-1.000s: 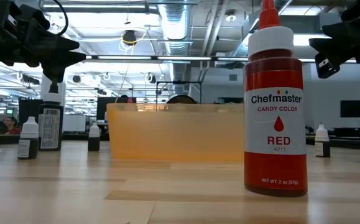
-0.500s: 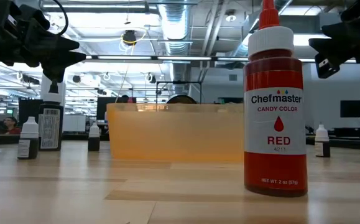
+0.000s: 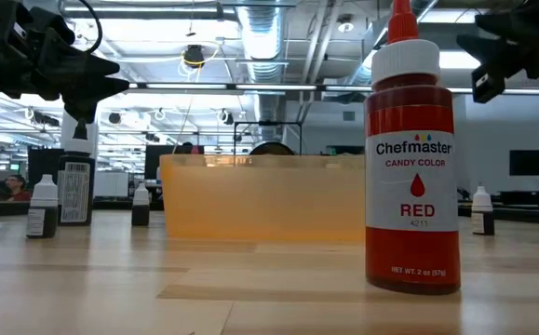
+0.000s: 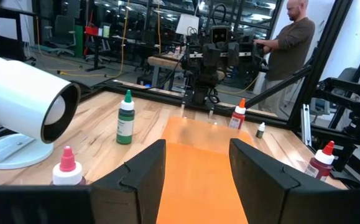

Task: Pick & Place food coloring
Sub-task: Put the large green food coloring into the orange bin

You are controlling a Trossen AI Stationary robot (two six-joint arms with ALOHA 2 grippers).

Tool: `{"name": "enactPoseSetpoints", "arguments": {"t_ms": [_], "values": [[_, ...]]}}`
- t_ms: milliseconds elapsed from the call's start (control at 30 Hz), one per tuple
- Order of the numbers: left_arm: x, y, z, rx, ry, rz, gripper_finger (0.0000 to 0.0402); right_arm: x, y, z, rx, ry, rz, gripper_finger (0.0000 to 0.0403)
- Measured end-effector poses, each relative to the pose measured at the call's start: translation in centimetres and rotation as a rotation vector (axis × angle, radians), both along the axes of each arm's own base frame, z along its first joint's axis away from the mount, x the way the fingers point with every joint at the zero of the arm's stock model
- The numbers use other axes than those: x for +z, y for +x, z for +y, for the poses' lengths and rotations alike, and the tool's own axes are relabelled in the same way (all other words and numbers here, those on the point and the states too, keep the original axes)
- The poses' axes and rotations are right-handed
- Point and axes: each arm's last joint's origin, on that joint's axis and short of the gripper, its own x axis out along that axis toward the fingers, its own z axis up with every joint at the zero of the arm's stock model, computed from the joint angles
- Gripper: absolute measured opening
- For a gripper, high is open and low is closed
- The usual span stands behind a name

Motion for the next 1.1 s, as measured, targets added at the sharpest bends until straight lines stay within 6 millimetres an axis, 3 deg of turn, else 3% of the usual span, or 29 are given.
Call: {"name": "enactPoseSetpoints", "arguments": {"t_ms": [133, 333, 500, 833, 1100], "values": [[0.0, 0.0, 0.0, 0.001, 0.000, 0.000, 0.0169, 0.4, -0.1, -0.1, -0.003, 0.020, -0.040, 0.0121], [0.0, 0.0, 0.0, 0.004, 0.000, -0.001, 0.0169, 1.9, -0.5, -0.9, -0.185, 0.060, -0.172, 0.0121], [0.0, 0.0, 0.0, 0.004, 0.000, -0.001, 0.0169, 3.6, -0.9, -1.2, -0.218, 0.058, -0.169, 0.0121], [0.0, 0.0, 0.0, 0.004, 0.002, -0.001, 0.0169, 8.7, -0.7, -1.3, -0.261, -0.075, 0.000, 0.0121], [0.0, 0.0, 0.0, 0.004, 0.004, -0.001, 0.0169, 12.6, 2.1, -0.9, -0.293, -0.148, 0.227, 0.0121]]}}
